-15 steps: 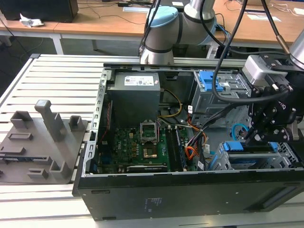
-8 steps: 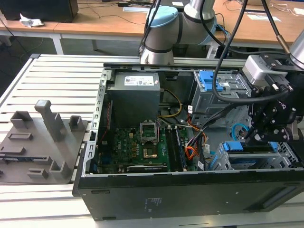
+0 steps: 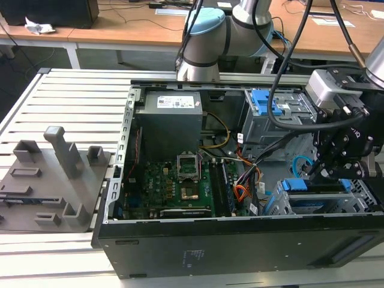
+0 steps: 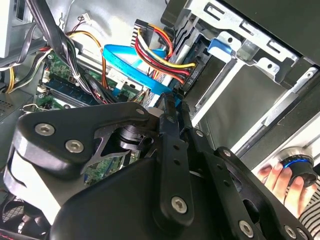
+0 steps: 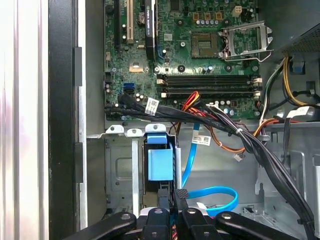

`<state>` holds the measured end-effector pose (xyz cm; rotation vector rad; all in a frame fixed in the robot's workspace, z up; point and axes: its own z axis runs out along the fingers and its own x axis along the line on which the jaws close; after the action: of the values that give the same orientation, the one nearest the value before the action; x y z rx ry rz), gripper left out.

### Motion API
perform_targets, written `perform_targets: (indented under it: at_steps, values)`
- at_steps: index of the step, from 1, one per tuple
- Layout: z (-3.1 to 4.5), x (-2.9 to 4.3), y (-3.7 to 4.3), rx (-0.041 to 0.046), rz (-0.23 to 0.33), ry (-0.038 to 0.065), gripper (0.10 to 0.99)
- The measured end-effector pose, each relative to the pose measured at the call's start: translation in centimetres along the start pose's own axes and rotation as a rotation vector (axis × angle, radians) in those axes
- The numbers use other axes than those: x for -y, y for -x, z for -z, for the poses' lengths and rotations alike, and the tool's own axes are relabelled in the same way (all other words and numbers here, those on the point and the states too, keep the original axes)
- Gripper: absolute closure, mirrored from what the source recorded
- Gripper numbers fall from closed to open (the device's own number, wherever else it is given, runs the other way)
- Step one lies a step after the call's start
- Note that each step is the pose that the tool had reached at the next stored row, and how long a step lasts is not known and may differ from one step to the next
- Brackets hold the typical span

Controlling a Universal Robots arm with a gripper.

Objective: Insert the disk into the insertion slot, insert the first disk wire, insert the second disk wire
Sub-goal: 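Insert the second disk wire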

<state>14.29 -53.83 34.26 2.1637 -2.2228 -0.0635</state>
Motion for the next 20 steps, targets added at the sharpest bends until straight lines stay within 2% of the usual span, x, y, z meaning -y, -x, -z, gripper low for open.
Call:
perform_targets:
  at_steps: [16, 19, 20]
  values:
    - [-0.59, 0.12, -0.16, 0.0000, 0.000, 0.000, 0.925]
    - [-0.61, 0.13, -0.16, 0.0004, 0.000, 0.000, 0.910]
    - [-0.61, 0.12, -0.16, 0.0002, 0.000, 0.000, 0.847]
